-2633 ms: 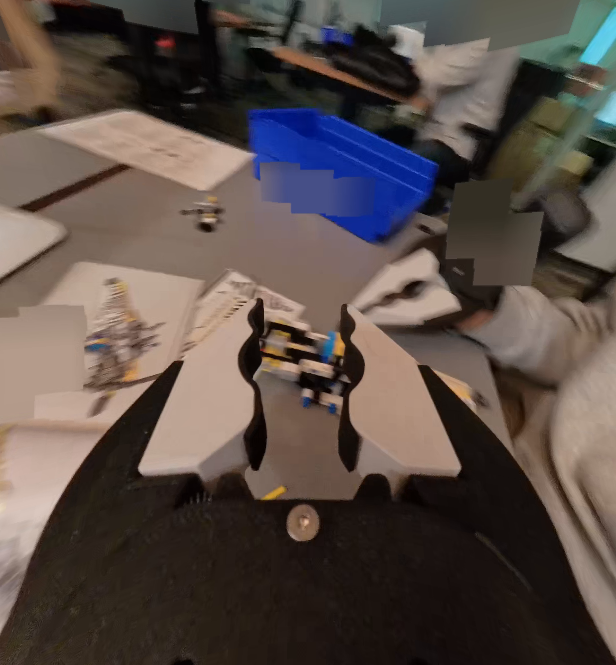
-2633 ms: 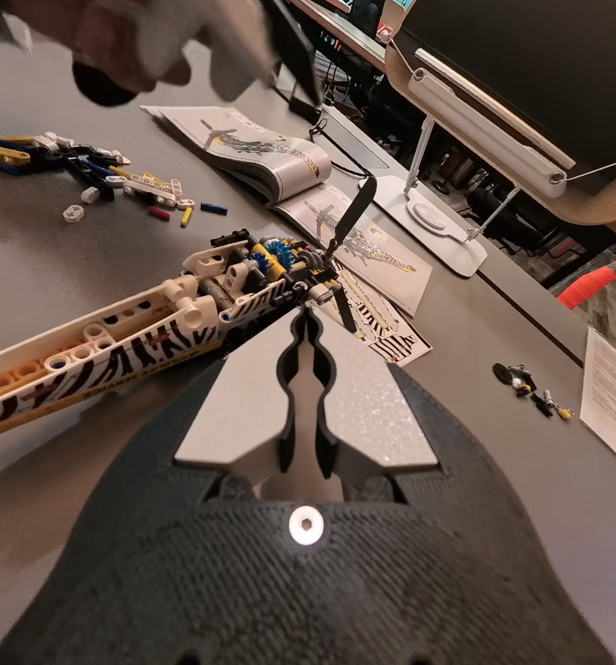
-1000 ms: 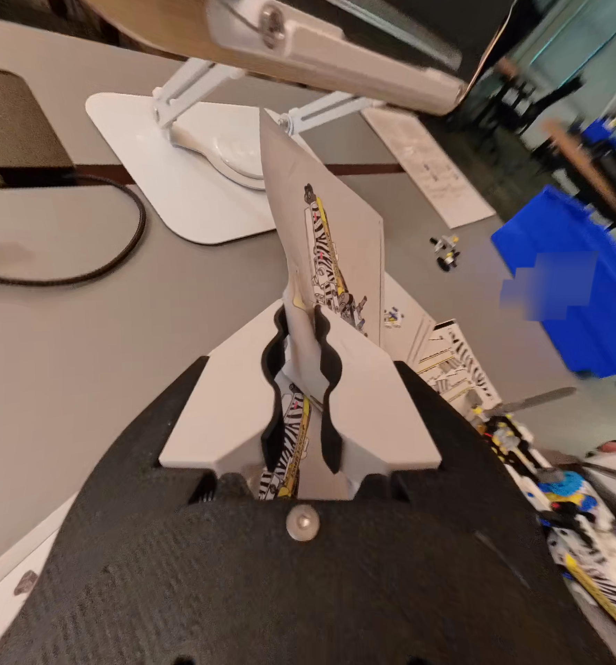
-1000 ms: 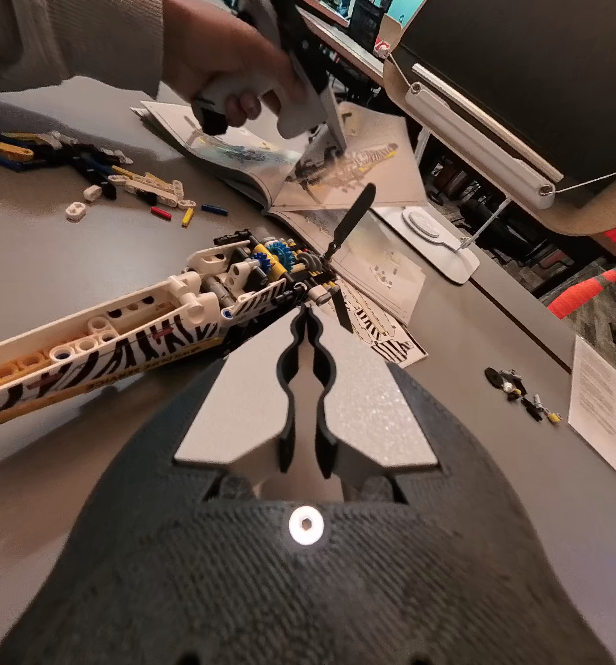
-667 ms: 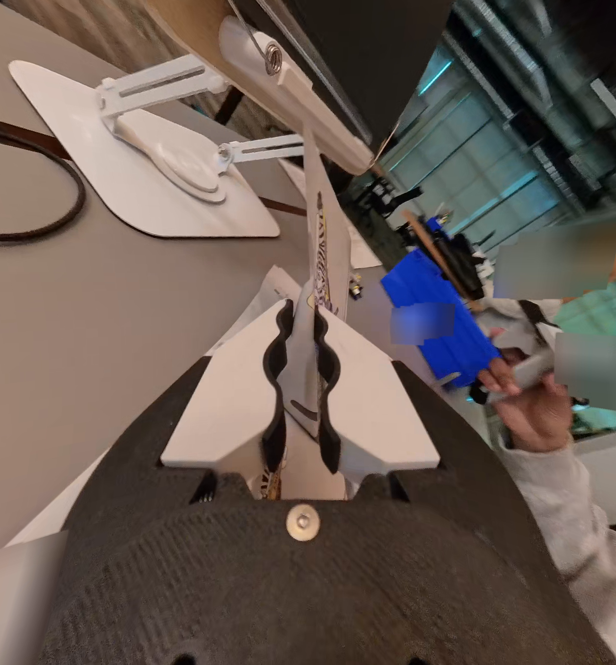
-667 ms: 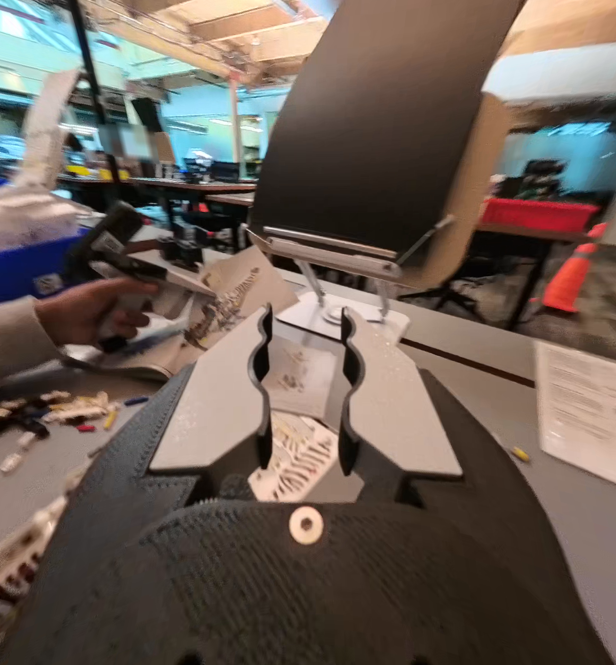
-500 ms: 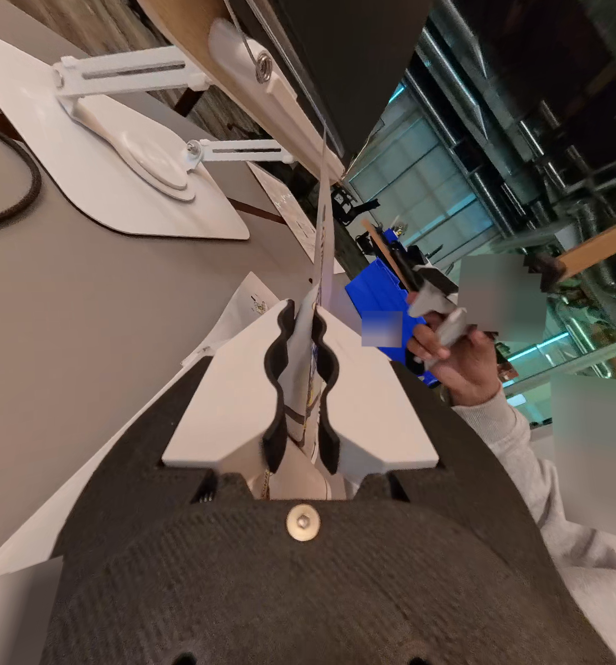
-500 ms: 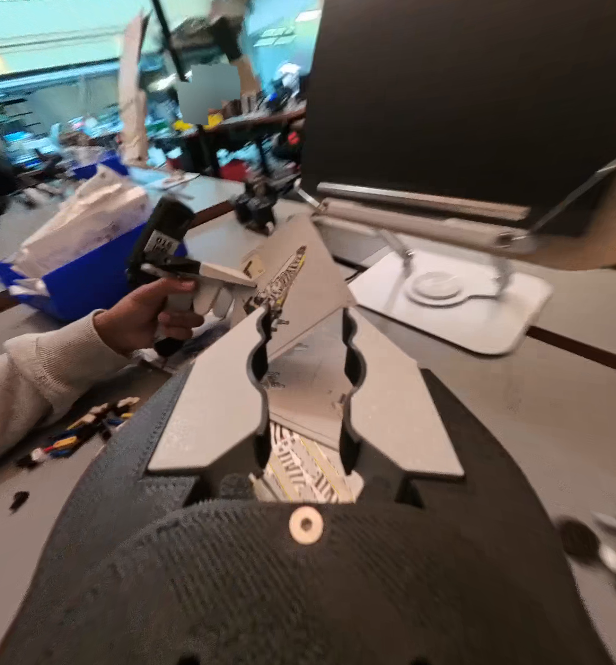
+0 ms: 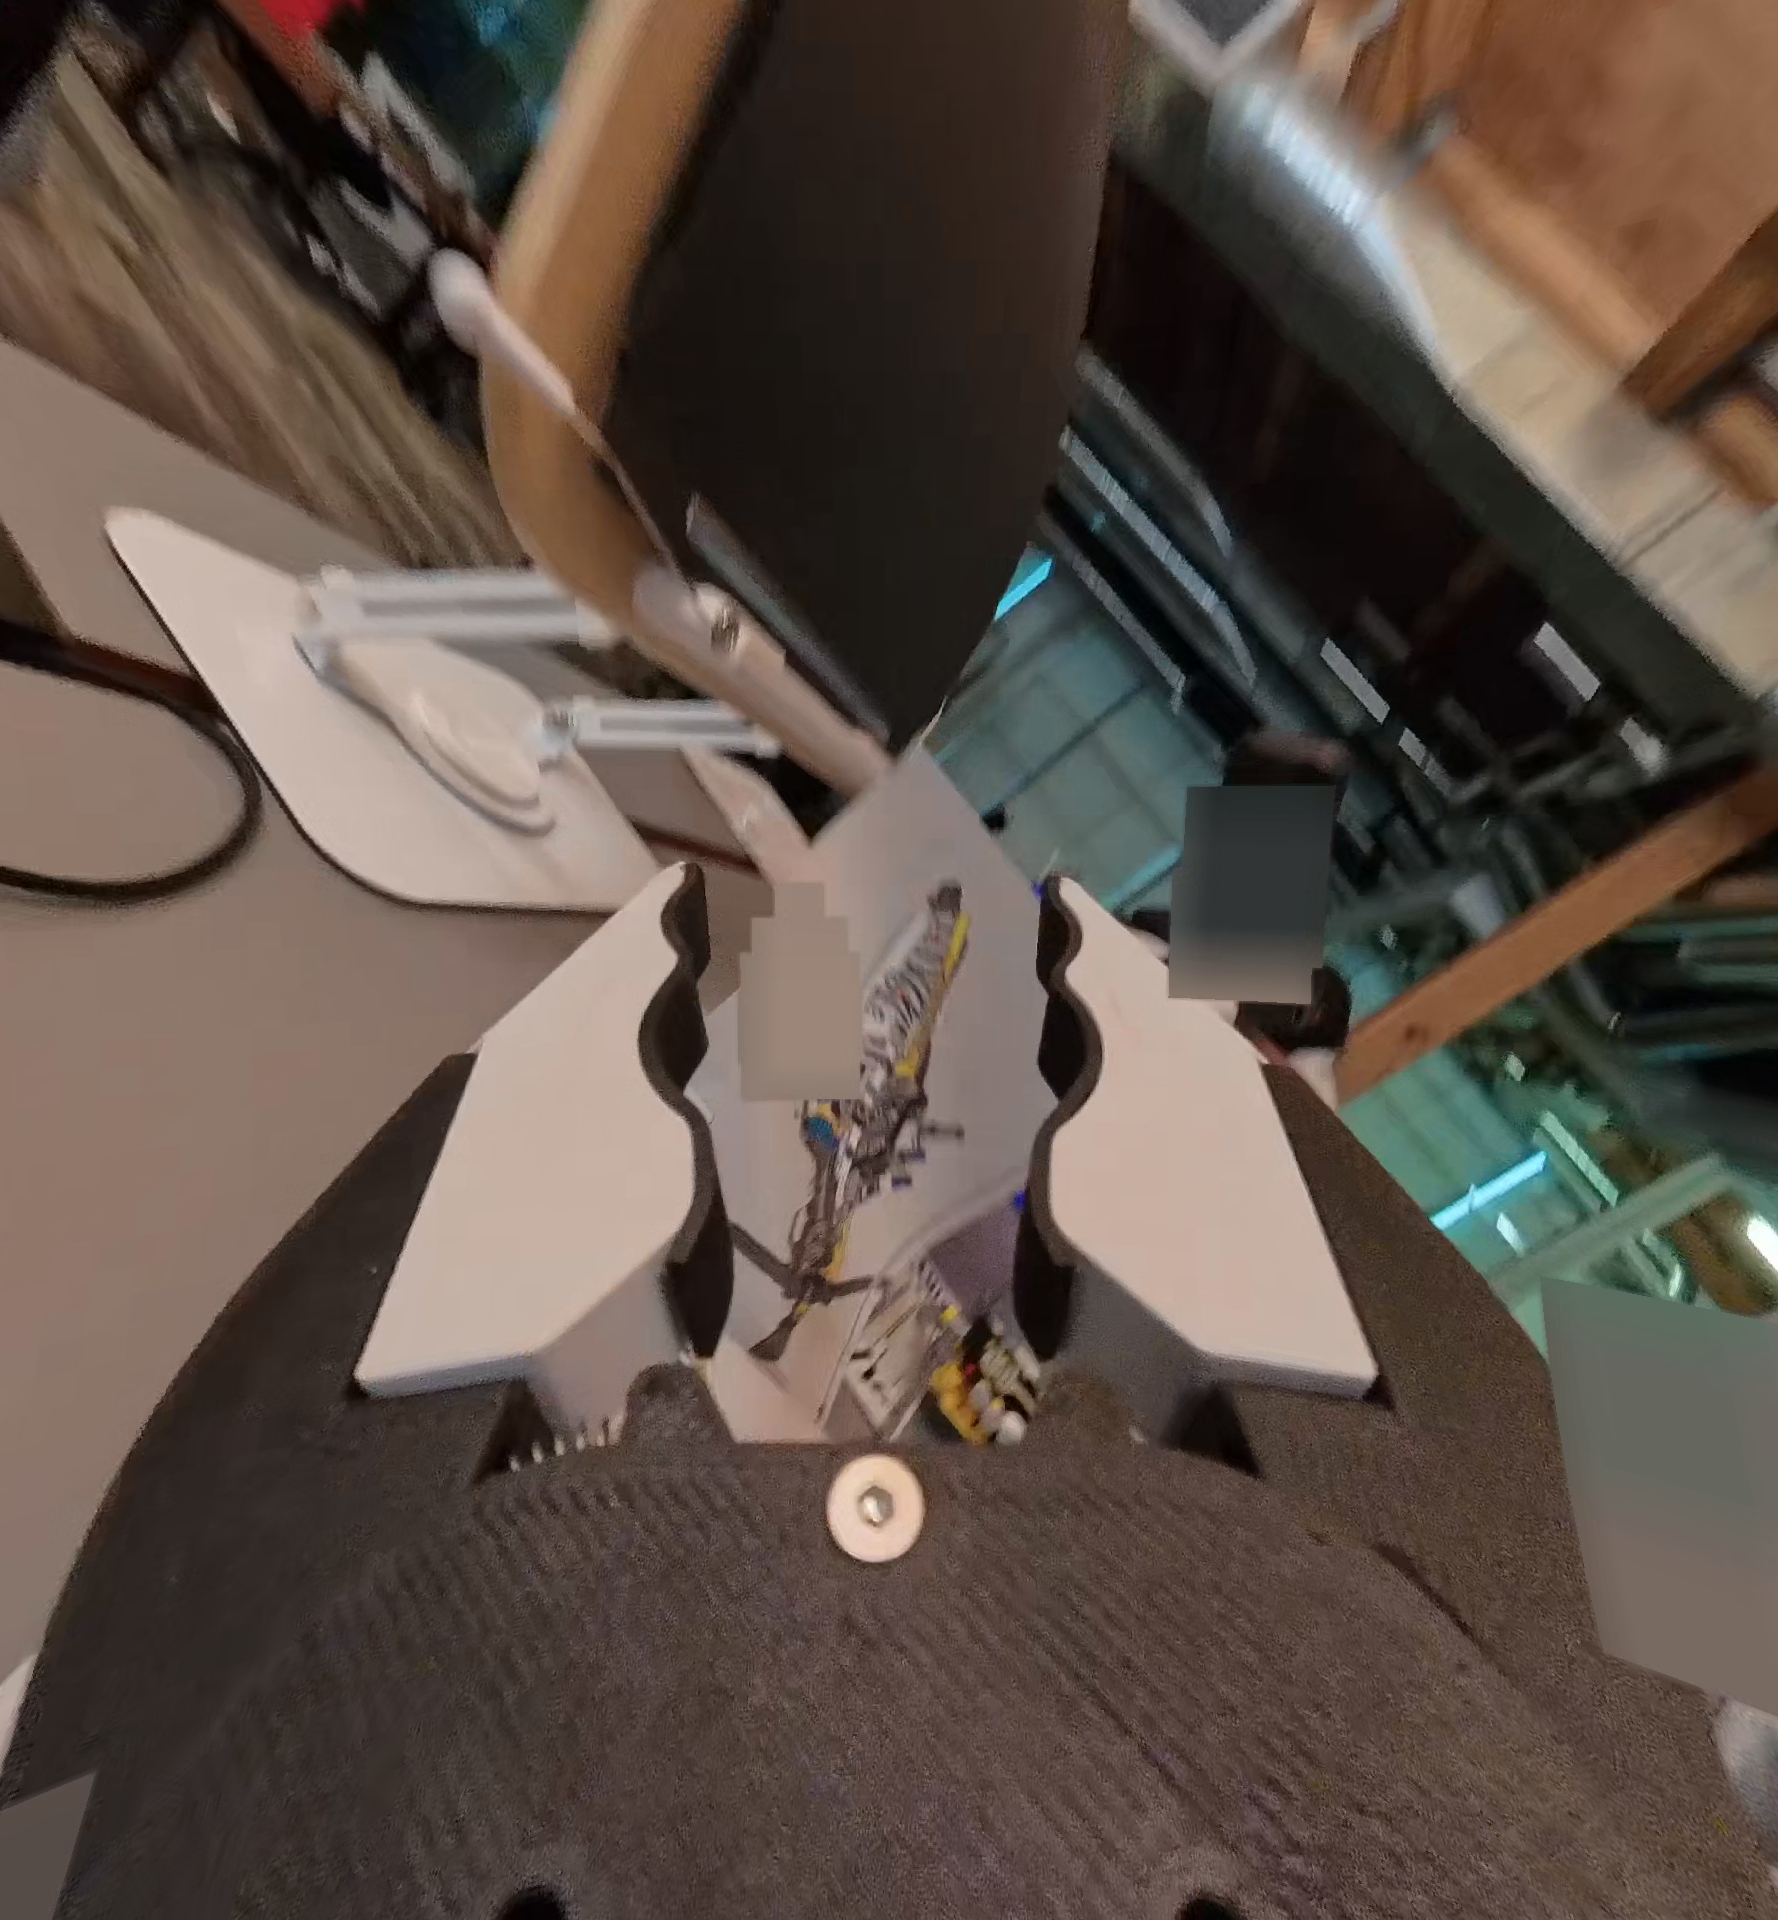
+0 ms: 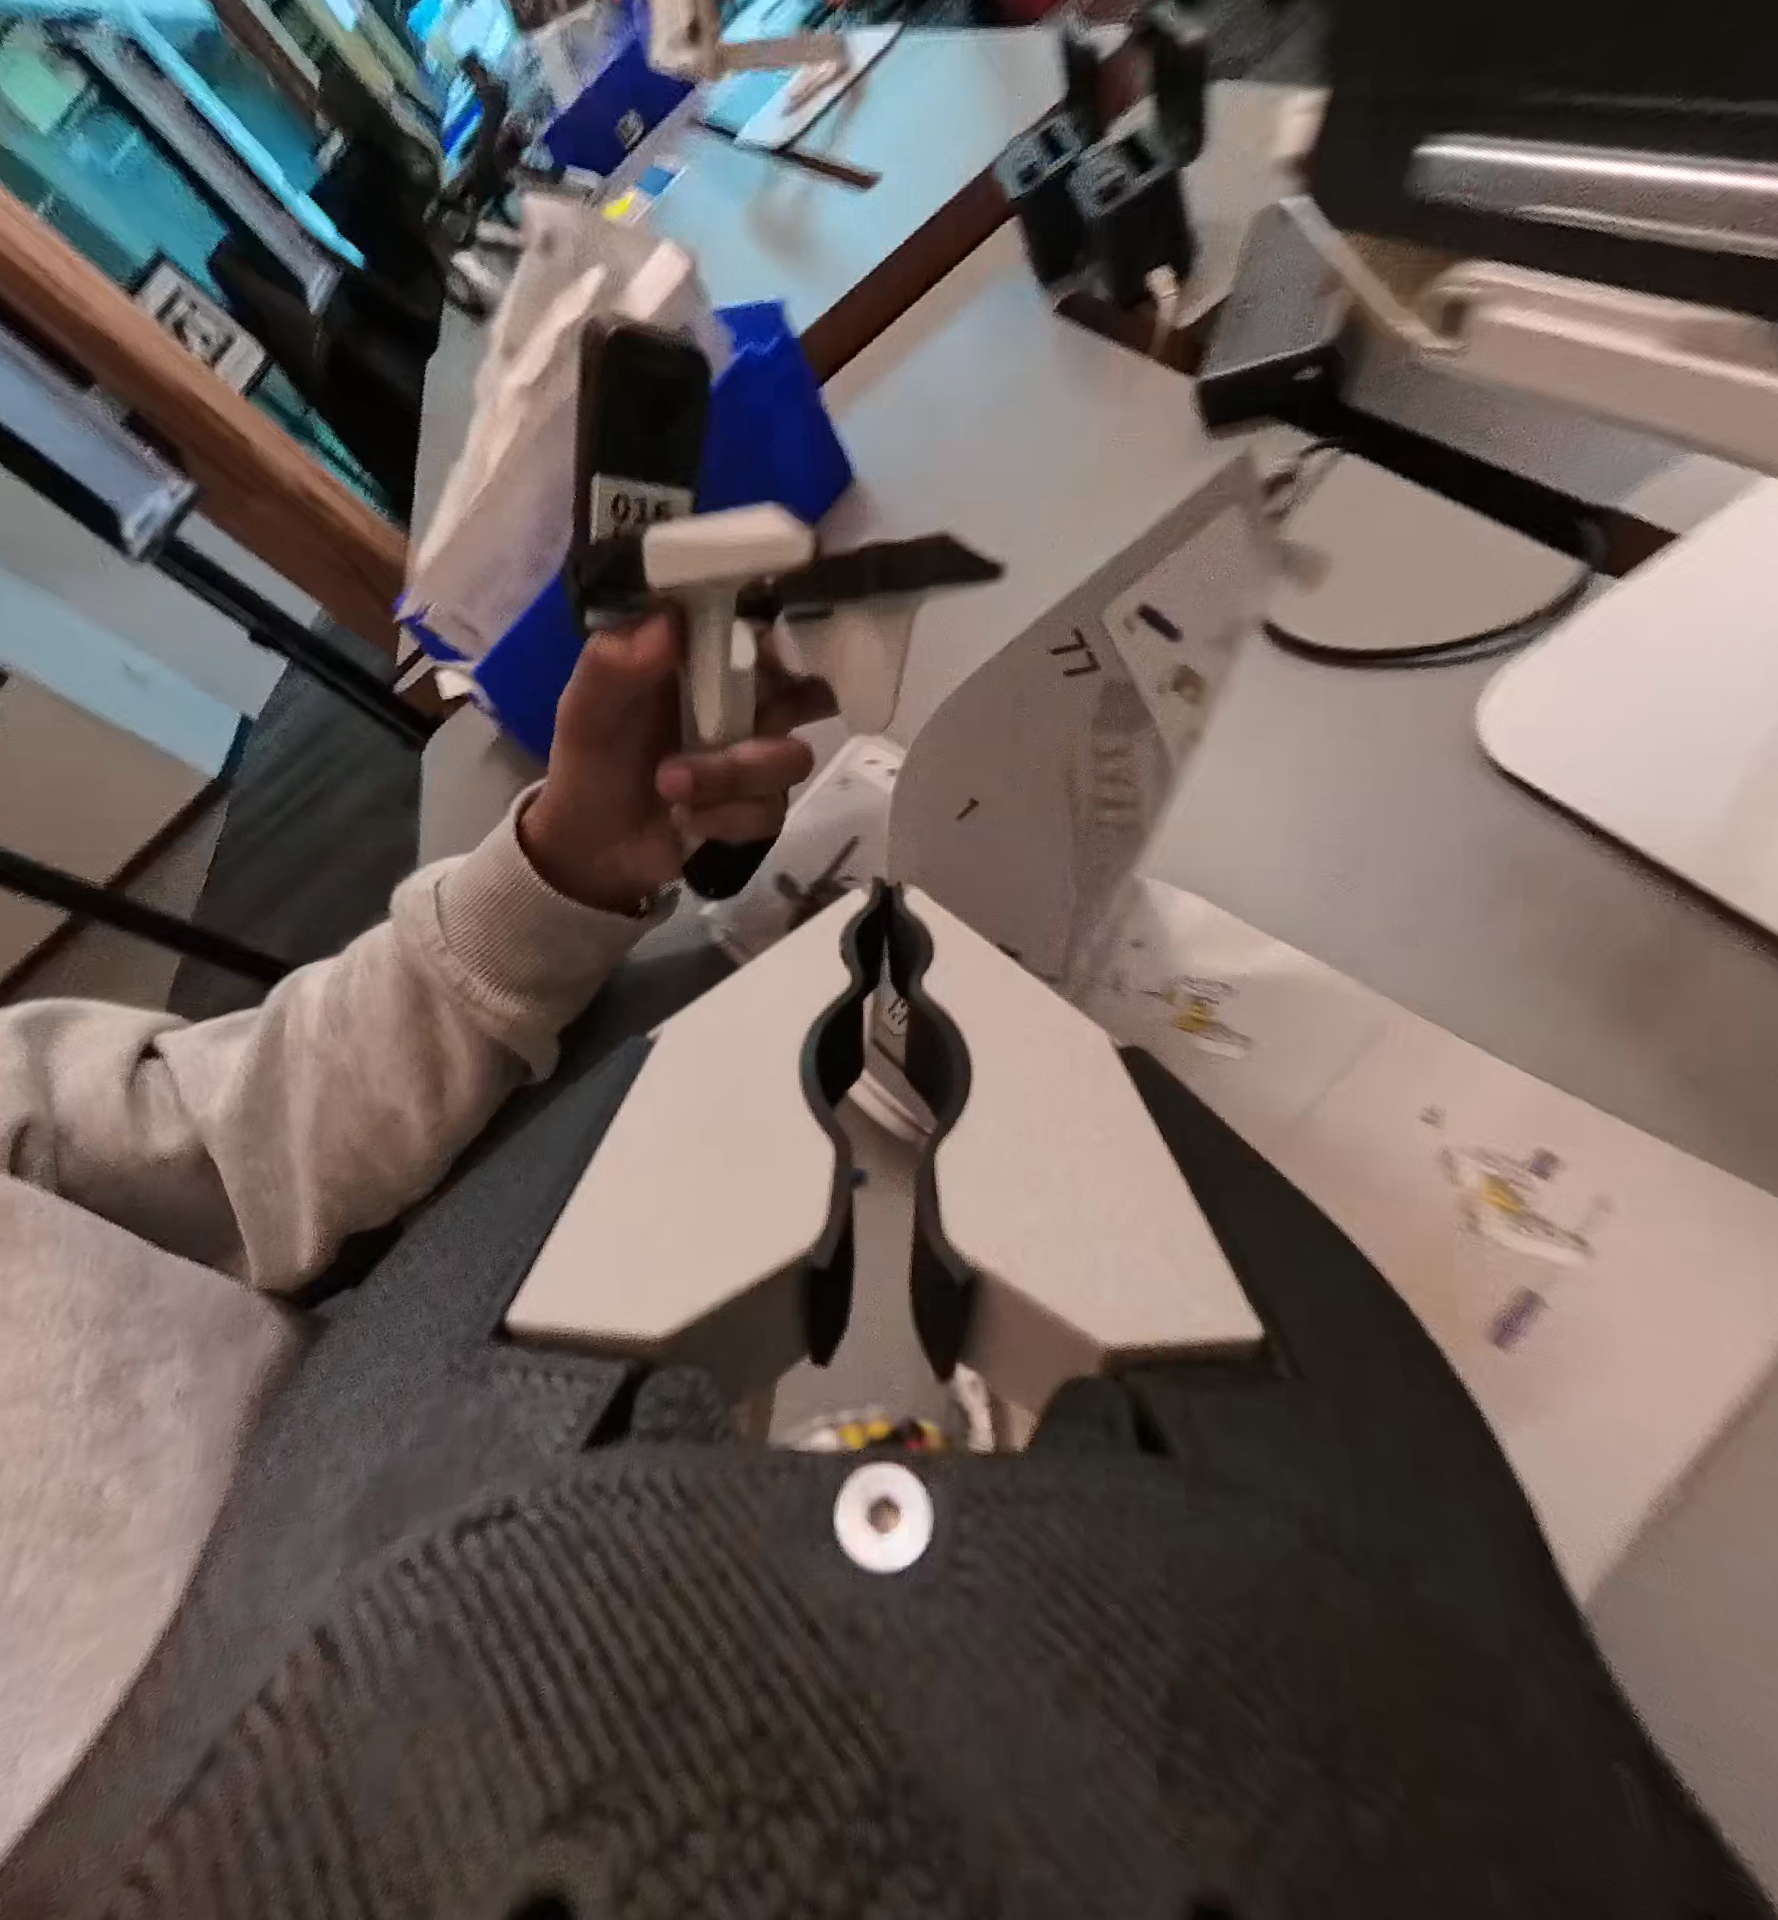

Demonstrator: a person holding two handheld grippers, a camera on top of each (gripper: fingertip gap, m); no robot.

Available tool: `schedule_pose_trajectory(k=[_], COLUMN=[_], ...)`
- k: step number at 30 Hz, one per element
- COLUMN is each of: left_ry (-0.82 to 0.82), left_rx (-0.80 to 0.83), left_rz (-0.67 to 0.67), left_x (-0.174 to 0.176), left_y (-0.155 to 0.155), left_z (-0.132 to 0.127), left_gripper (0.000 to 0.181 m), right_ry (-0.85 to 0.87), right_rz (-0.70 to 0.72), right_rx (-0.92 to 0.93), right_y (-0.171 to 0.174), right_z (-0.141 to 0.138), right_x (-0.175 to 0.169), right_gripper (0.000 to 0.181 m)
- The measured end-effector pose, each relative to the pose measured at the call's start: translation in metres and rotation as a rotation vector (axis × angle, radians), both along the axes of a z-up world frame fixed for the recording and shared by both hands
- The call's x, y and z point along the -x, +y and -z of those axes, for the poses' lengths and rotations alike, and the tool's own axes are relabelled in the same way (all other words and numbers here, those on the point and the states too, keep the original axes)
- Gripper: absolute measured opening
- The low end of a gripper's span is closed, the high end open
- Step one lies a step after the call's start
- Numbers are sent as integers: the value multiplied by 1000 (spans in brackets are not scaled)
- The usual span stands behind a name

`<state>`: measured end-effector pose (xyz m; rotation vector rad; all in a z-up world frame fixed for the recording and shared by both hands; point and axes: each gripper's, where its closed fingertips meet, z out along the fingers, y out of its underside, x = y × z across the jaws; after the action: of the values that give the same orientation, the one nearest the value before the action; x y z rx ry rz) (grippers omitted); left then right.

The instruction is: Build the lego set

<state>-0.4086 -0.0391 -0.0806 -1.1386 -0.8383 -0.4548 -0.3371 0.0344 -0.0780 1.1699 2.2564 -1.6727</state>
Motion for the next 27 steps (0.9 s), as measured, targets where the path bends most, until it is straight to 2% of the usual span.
schedule_pose_trajectory(k=[2, 4, 6, 7, 8, 10, 12, 13, 14, 16, 18, 20, 21, 22, 24, 27], left_ry=[21, 74, 155, 201, 234, 293, 334, 337, 322, 268, 241, 237, 238, 239, 247, 262], left_rx=[-80, -83, -15, 69, 183, 368, 425, 432, 444, 474, 483, 475, 471, 473, 490, 525], left_rz=[-83, -176, -210, -196, -190, -276, -361, -357, -337, -281, -243, -245, -236, -227, -226, -253], left_x=[2, 3, 0, -5, -8, -4, -2, -2, -1, 1, 0, 1, 0, -1, -2, 1], left_y=[-34, -65, -84, -87, -90, -104, -114, -113, -110, -102, -95, -92, -89, -86, -83, -86], left_z=[-23, -40, -54, -54, -48, -32, -21, -16, -9, 5, 14, 17, 17, 19, 21, 23], left_gripper=[63, 62, 63, 63, 66, 66, 62, 59, 60, 59, 59, 57, 56, 54, 52, 47], right_ry=[1, 18, 55, 86, 107, 103, 36, -20, -73, -94, -5, 135, 179, 174, 70, 51], right_rz=[-76, -167, -273, -328, -378, -416, -452, -474, -495, -492, -372, -154, -52, -8, -2, -72], right_rx=[8, -18, -175, -254, -330, -524, -656, -661, -609, -429, -388, -538, -644, -737, -899, -1079], right_y=[-34, -74, -115, -134, -152, -166, -161, -158, -159, -162, -144, -100, -74, -55, -30, -25], right_z=[-15, -24, -7, 5, 18, 50, 72, 75, 70, 42, 19, 19, 26, 38, 71, 109], right_x=[-15, -32, -51, -60, -67, -69, -71, -78, -87, -97, -79, -36, -17, -6, -3, -4], right_gripper=[0, 0, 0, 0, 0, 17, 34, 18, 14, 15, 12, 0, 0, 0, 0, 0])
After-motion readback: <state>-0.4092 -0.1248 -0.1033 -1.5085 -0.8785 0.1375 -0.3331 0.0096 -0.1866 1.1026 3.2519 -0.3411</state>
